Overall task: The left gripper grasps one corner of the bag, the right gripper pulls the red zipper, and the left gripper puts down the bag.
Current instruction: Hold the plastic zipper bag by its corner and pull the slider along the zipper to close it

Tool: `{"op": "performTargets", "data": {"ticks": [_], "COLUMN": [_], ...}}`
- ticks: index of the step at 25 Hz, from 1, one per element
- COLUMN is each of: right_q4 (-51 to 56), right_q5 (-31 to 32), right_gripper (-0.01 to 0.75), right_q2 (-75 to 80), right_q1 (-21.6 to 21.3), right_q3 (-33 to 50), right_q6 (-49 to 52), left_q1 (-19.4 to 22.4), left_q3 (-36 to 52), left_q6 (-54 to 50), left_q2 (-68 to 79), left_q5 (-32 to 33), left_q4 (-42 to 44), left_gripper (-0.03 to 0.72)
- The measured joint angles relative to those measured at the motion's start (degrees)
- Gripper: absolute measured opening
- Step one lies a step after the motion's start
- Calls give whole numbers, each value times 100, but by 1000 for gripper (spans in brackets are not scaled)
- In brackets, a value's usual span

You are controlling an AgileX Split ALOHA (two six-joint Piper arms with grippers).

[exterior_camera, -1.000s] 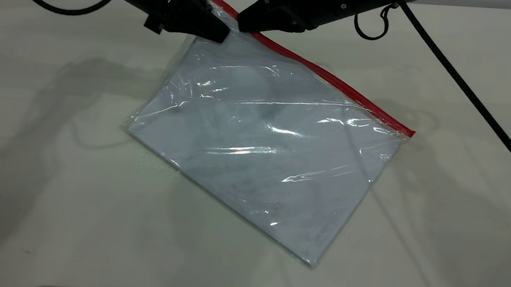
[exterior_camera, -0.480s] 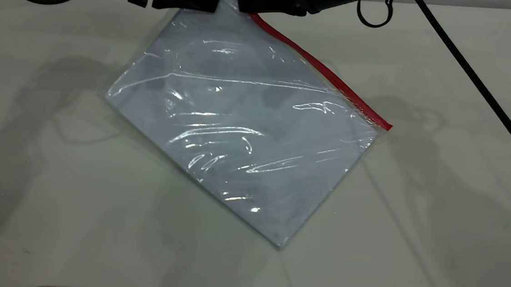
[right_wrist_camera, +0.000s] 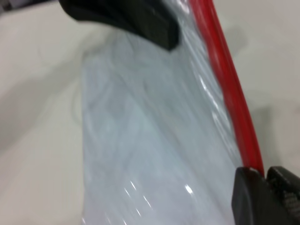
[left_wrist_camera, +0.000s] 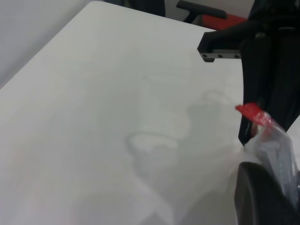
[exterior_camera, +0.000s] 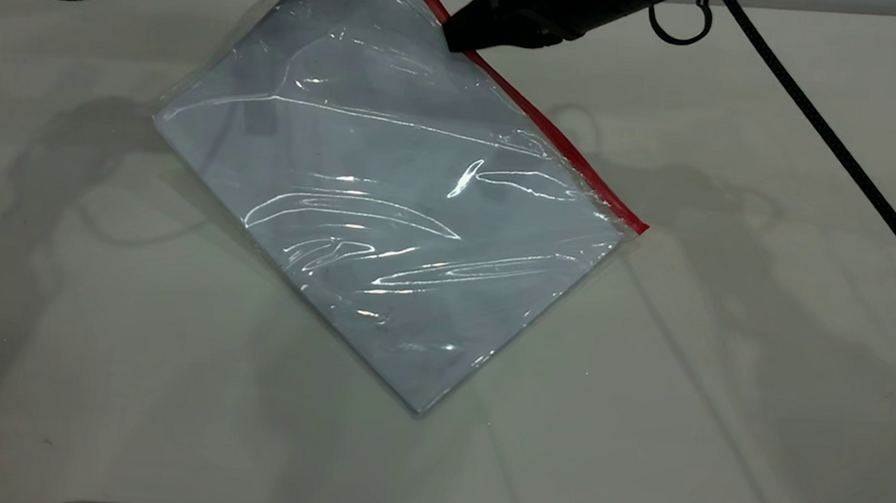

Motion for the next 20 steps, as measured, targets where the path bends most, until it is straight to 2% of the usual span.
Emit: {"op": "performTargets", "data": {"ticks": [4, 9, 15, 20], "right_q4": [-596, -2105, -3564, -3955], "right_q5": [-64, 47, 751, 1148], "right_gripper": [35, 35, 35, 35], "right_q2": [0, 6, 36, 63], "right_q1": [-74, -357, -782, -972], "right_q3": [-2, 26, 50, 55], "right_q6": [238, 936, 1982, 2205], "left_q1": [5, 125, 147, 154], "left_q3": [0, 0, 0, 0], "left_q6": [0, 45, 45, 9], "left_q2": [0, 0, -5, -5], "left_q5": [0, -11, -5, 14], "left_q4": [-120, -484, -596, -642], "left_gripper": [55, 55, 55, 55]}}
